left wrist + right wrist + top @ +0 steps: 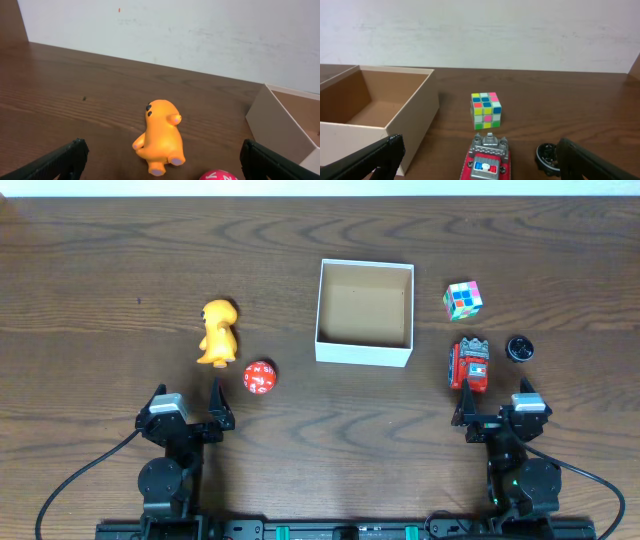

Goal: Pack container

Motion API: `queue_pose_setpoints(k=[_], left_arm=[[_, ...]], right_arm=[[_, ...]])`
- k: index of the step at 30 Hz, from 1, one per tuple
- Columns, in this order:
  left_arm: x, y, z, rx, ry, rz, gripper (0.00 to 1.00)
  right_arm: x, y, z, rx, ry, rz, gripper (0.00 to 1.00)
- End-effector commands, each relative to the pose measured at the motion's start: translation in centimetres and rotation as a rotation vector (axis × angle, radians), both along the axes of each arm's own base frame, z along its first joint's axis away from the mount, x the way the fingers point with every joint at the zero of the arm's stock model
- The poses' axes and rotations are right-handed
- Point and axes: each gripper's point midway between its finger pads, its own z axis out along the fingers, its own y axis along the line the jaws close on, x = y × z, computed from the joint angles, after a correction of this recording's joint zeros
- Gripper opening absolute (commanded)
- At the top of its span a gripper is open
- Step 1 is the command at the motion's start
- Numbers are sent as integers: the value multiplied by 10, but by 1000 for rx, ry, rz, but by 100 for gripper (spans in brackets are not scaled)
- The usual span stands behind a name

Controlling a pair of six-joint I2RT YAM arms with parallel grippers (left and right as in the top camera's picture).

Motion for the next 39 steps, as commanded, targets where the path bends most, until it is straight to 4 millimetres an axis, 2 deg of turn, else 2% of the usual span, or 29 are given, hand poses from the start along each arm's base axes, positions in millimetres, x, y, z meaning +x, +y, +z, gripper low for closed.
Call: queue_pose_setpoints(k=[1, 5, 7, 11, 14, 16, 18, 20, 22, 25, 28, 32, 35, 37, 39], left_arm=[[-1, 1, -17, -4, 52, 7, 98], [-1, 1, -17, -4, 52, 7, 98], [-1, 1, -17, -4, 52, 7, 98], [-1, 1, -17, -4, 52, 7, 98], [-1, 1, -17, -4, 52, 7, 98], [-1, 1, -17, -4, 52, 7, 98], [-1, 1, -17, -4, 52, 7, 98], [-1, 1, -17, -4, 52, 7, 98], [-1, 1, -17, -4, 52, 7, 98], [-1, 1, -17, -4, 52, 7, 98], [-1, 1, -17, -4, 52, 7, 98], [-1, 1, -17, -4, 52, 7, 98], [-1, 1, -17, -4, 52, 7, 98], [-1, 1, -17, -4, 52, 7, 98], [-1, 1, -17, -4, 52, 7, 98]], right_arm=[[0, -4, 2, -9, -9, -19, 99], [0, -9, 15, 105, -63, -48, 99], [-1, -14, 25, 109, -86, -75, 99], [-4, -35, 55, 107, -115, -188, 99], [1, -48, 85, 69, -98, -251, 99], [11, -53, 102, 45, -73, -270, 99], [29, -56, 124, 41, -40, -281, 99], [52, -54, 142, 38, -3, -261, 99], [83, -49, 151, 33, 76, -231, 99], [123, -39, 147, 30, 240, -170, 99], [152, -31, 126, 31, 466, -126, 99], [167, -22, 99, 45, 694, -75, 99], [167, -15, 75, 62, 835, -41, 99], [167, -15, 62, 64, 877, -44, 99], [165, -7, 52, 129, 916, -27, 99]])
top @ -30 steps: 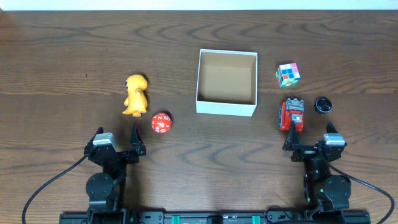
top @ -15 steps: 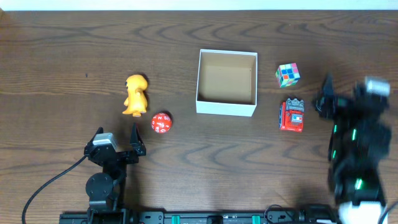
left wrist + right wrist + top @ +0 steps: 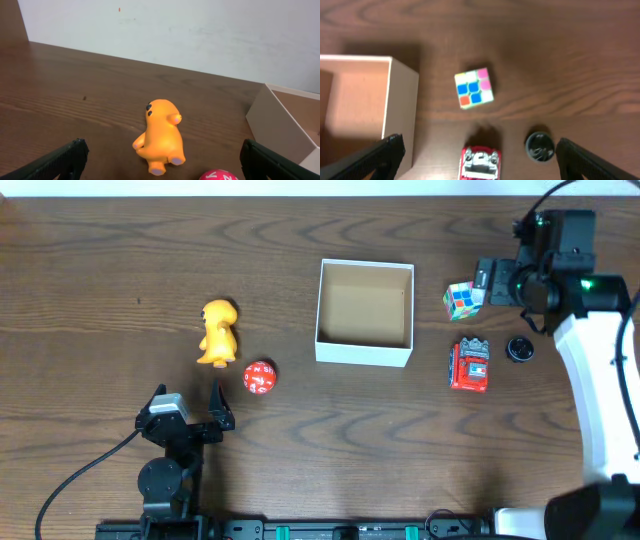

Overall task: Pack container
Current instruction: 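Move the right gripper over the red-and-grey toy robot, then lower the right gripper and grasp the red toy robot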

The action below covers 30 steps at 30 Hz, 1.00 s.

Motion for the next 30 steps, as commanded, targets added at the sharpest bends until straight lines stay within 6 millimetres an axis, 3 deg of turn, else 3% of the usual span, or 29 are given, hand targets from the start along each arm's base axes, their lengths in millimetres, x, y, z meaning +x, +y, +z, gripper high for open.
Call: queue_pose_setpoints(k=[1, 3, 13, 21, 30], left_arm=[[-1, 1, -17, -5, 51, 7, 98], [-1, 1, -17, -5, 51, 7, 98], [-1, 1, -17, -5, 51, 7, 98], [-1, 1, -17, -5, 51, 7, 98], [-1, 1, -17, -5, 51, 7, 98]], right_arm=[[-1, 15, -5, 110, 41, 12, 99], [-20, 16, -17, 120, 134, 12, 99], [-59, 6, -47, 82, 318, -44, 99], [-74, 2, -79, 51, 383, -49, 99], [-76, 5, -120, 71, 374, -48, 99]])
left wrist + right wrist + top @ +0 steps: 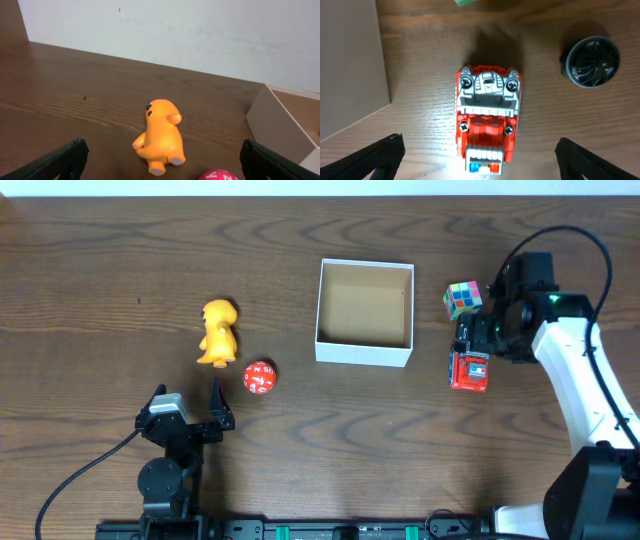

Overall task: Pack container
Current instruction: 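Lower the right gripper and grasp the red toy robot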

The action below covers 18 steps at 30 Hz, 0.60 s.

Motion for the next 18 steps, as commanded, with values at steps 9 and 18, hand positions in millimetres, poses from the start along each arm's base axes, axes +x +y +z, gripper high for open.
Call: queue_pose_setpoints(k=[9, 18], left_arm=[[-1, 1, -17, -4, 51, 7, 98], [-1, 1, -17, -4, 51, 7, 98]], right_arm=[[-16, -8, -52, -32, 18, -19, 99], [-26, -8, -80, -35, 4, -9, 99]])
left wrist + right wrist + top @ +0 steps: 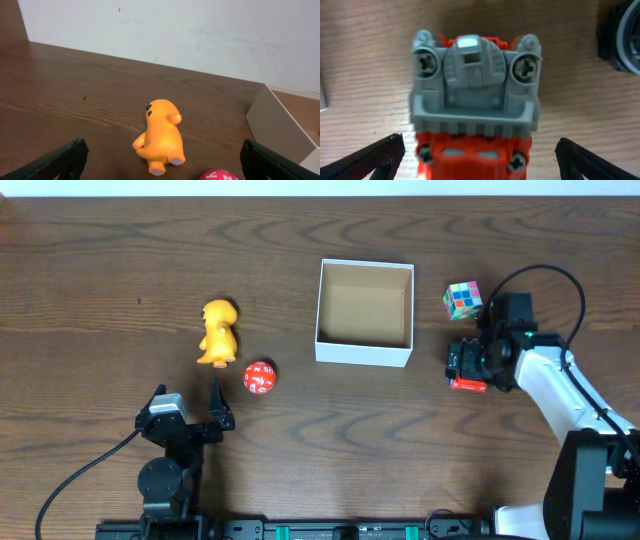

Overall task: Pack container
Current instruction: 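Lower the right gripper and grasp the red toy robot, then lift the toy robot and carry it over the white box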

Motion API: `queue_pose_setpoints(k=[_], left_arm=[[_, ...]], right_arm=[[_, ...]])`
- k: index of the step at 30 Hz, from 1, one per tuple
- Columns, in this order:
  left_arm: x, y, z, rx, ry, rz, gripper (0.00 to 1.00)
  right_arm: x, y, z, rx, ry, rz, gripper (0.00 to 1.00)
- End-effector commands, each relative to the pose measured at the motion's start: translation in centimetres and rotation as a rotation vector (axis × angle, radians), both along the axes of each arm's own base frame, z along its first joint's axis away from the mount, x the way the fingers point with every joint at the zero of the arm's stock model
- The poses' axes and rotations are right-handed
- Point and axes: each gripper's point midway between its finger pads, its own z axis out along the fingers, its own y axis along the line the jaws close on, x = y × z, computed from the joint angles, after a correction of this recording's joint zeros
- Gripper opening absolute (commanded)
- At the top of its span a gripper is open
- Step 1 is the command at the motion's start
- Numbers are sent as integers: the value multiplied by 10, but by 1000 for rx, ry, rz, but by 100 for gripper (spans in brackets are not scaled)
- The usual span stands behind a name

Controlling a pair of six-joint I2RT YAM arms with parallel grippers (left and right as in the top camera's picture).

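Observation:
The white open box (363, 354) stands mid-table with nothing in it. A red and grey toy truck (475, 100) lies to its right, and my right gripper (480, 160) is low over it, open, one finger on each side. From overhead the right gripper (468, 365) covers most of the truck (468, 385). An orange figure (218, 332) and a red die (259, 378) lie left of the box. My left gripper (190, 420) sits at the front edge, open, facing the figure (160, 135).
A multicoloured cube (462, 300) sits behind the truck, near the box's right wall. A black round cap (625, 40) lies just right of the truck, hidden under my right arm in the overhead view. The box corner (280, 120) shows at the left wrist view's right.
My right gripper has come down closer over the red truck, which now fills its wrist view between the open fingers. The truck, the other toys and the left arm have not moved.
Both grippers first rested open at the front edge. Then my right arm was raised at the back right, above the cube. Later it was over the red truck, looking down on it. Now it is low, straddling the truck, still open.

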Motion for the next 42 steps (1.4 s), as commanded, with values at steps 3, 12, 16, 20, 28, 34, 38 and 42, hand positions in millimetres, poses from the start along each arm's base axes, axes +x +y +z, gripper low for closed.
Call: queue_pose_setpoints(k=[3, 12, 16, 20, 28, 34, 38, 42], left_arm=[[-1, 1, -17, -4, 51, 7, 98], [-1, 1, -17, -4, 51, 7, 98], [-1, 1, -17, -4, 51, 7, 98], [-1, 1, -17, -4, 51, 7, 98], [-1, 1, -17, -4, 51, 7, 98], [-1, 1, -17, -4, 51, 7, 98], [-1, 1, -17, -4, 51, 7, 98], [-1, 1, -17, -4, 51, 7, 98]], right_arm=[[0, -5, -6, -13, -14, -5, 96], [7, -5, -4, -13, -42, -5, 68], [8, -2, -3, 2, -45, -1, 56], [11, 1, -2, 21, -57, 4, 52], [36, 5, 22, 43, -130, 13, 46], [72, 5, 66, 43, -241, 8, 41], [98, 13, 105, 63, -334, -9, 39], [118, 34, 140, 89, -423, 8, 36]])
